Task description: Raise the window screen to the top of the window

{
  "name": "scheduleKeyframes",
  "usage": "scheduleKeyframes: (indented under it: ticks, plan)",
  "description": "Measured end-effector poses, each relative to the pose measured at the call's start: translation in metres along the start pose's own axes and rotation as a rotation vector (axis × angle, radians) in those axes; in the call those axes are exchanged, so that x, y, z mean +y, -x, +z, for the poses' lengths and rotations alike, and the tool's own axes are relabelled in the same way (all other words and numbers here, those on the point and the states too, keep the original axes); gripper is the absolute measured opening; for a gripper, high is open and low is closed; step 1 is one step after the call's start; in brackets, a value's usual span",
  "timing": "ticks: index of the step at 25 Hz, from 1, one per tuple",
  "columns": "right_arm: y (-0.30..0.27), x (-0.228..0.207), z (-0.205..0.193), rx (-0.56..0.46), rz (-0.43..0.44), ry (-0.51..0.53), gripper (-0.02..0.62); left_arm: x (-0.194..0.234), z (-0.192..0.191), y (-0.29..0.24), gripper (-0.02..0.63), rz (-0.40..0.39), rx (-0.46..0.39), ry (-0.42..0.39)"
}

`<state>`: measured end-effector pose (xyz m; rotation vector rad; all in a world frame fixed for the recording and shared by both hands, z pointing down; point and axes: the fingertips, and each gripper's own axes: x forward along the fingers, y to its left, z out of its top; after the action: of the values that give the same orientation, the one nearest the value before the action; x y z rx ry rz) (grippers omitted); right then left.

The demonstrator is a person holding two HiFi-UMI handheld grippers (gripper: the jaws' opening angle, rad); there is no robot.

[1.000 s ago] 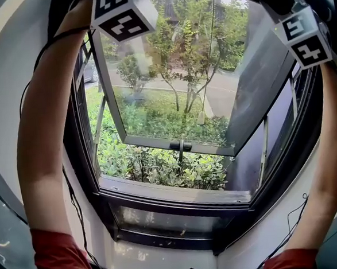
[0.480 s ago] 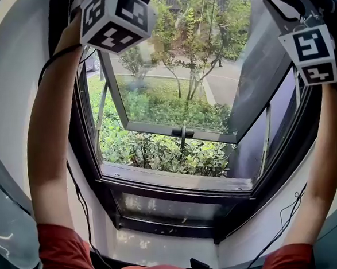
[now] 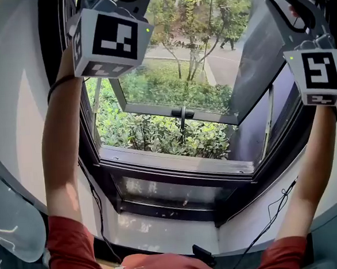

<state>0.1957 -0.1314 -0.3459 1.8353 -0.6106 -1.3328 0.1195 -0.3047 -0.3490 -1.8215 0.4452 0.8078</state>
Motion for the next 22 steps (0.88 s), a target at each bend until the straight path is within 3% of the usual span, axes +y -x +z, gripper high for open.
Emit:
scheduleKeyframes:
  ticks: [11, 22]
  plan:
    - [0.042, 0.051, -0.025, 0.017, 0.010, -0.090, 0.120, -0.049, -0.011, 0.056, 0.100, 0.000, -0.001, 0.093]
    - [0.097, 0.106, -0.034, -0.024, -0.027, -0.243, 0.120, -0.104, -0.041, 0.116, 0.100, 0.003, 0.066, 0.286]
